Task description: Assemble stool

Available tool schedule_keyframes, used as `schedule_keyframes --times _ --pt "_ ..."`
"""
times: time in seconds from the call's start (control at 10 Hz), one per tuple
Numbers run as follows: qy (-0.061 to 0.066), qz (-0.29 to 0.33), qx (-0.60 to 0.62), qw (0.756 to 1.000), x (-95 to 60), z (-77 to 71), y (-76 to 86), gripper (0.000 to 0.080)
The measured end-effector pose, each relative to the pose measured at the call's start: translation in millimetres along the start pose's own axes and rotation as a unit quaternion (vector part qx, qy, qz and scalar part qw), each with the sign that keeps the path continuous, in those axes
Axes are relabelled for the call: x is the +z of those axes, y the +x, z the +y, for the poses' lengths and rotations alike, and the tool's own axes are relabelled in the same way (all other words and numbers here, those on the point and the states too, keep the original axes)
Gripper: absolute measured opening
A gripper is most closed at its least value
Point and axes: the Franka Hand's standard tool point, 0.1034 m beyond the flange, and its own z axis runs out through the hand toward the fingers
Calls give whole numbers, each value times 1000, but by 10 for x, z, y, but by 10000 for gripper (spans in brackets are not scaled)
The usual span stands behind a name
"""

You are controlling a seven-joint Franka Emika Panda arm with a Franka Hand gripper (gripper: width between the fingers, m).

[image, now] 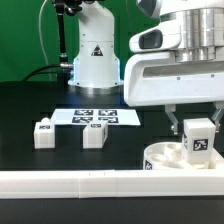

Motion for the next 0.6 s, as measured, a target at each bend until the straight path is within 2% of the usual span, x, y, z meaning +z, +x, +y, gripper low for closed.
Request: schedule_keyframes --times 0.3,0.6 --pt "2 -2 131 991 1 -6 -25 341" --pt "2 -7 300 954 19 -79 -84 341"
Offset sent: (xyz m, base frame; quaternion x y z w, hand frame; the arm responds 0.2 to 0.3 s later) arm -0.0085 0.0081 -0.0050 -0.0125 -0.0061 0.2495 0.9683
